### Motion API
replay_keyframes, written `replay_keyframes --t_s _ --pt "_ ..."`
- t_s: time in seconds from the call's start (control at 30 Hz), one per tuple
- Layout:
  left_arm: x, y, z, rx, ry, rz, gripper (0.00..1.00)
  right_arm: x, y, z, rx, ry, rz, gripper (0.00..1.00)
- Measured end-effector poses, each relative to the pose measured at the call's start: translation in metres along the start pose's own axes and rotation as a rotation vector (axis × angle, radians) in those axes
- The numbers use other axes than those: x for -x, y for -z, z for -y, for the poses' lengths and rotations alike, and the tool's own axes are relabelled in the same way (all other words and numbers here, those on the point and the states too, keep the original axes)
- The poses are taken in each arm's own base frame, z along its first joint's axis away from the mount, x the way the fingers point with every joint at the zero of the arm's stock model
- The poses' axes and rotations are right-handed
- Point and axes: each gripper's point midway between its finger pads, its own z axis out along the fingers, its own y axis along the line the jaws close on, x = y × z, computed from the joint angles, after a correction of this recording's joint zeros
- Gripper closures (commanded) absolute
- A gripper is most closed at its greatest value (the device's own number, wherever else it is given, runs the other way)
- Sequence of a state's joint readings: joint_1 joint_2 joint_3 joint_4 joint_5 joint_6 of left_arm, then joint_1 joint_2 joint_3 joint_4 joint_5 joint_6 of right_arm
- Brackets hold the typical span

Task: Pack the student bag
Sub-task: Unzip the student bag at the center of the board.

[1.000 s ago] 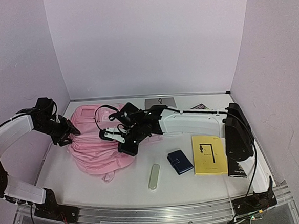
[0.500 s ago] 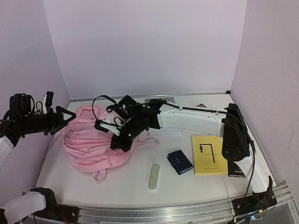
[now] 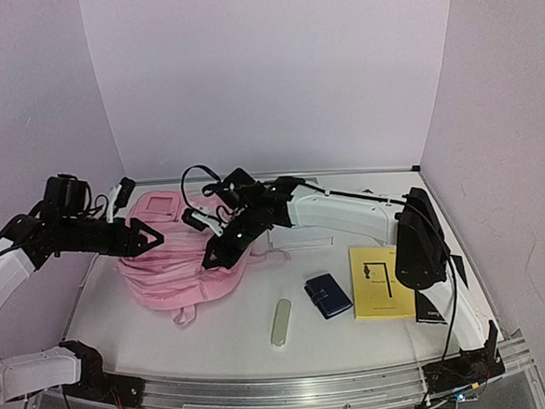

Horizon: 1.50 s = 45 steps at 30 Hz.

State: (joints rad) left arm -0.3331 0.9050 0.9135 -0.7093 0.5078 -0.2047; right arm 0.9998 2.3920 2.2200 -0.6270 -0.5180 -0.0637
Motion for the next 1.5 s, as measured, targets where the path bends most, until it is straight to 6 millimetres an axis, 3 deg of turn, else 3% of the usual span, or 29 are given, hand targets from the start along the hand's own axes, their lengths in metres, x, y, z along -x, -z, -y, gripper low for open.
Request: replay_keyframes --t_s 0.1,0.4,0.77,1.0,1.17,1.5 --pt "-0.016 -0.014 0.004 0.013 -0.061 -0.08 0.31 0.001 0.005 0.01 0.0 -0.031 0.007 1.0" --pt "-0.026 -0.018 0.021 0.049 -0.353 -0.094 0.38 0.001 0.01 0.018 0.032 -0.063 0.019 1.0" --pt "-0.051 -0.068 0.02 0.121 -0.639 -0.244 0.44 0.0 0.004 0.007 0.069 -0.059 0.018 1.0" --pt "-0.037 -0.073 0.018 0.178 -0.717 -0.191 0.51 -0.004 -0.001 -0.009 0.113 -0.082 0.003 1.0" --pt "-0.037 -0.074 0.014 0.201 -0.74 -0.198 0.6 -0.003 -0.001 -0.017 0.145 -0.111 0.0 1.0" --pt "-0.05 -0.076 0.01 0.2 -0.755 -0.231 0.54 -0.003 -0.001 -0.02 0.161 -0.135 0.001 1.0"
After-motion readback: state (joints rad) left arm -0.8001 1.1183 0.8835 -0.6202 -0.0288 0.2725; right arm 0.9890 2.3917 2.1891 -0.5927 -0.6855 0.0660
